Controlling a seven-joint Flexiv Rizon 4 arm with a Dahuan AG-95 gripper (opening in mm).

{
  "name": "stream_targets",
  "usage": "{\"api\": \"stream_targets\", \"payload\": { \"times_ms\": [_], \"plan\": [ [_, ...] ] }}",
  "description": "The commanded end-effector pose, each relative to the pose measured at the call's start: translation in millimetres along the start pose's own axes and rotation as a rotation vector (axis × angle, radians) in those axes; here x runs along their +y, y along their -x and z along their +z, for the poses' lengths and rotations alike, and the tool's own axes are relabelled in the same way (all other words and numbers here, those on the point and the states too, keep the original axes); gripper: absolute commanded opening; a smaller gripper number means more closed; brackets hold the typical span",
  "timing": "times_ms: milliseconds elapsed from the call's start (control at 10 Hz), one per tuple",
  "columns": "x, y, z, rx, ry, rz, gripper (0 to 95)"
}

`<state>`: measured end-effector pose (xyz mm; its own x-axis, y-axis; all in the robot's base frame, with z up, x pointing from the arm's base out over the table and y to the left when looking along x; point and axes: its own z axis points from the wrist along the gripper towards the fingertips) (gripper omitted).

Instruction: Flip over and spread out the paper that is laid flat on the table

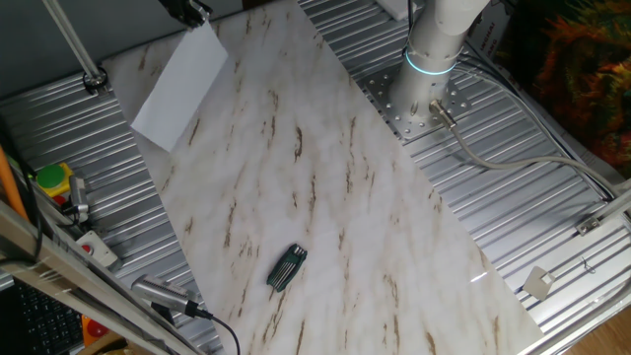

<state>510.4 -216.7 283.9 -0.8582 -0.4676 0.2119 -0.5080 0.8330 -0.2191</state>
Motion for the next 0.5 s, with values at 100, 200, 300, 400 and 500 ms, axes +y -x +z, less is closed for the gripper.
{"api": "stream_targets", "payload": {
  "times_ms": [100,200,300,400,500],
  "plan": [
    [10.6,-3.4,10.4,-0.013,0.008,0.058,0.0],
    [13.2,-2.2,12.0,-0.011,0.011,0.07,0.0],
    [17.2,-0.4,12.0,-0.007,0.016,0.089,0.0],
    [22.6,1.5,12.2,-0.003,0.027,0.118,0.0],
    [27.1,3.2,12.3,-0.005,0.029,0.135,0.0]
  ]
}}
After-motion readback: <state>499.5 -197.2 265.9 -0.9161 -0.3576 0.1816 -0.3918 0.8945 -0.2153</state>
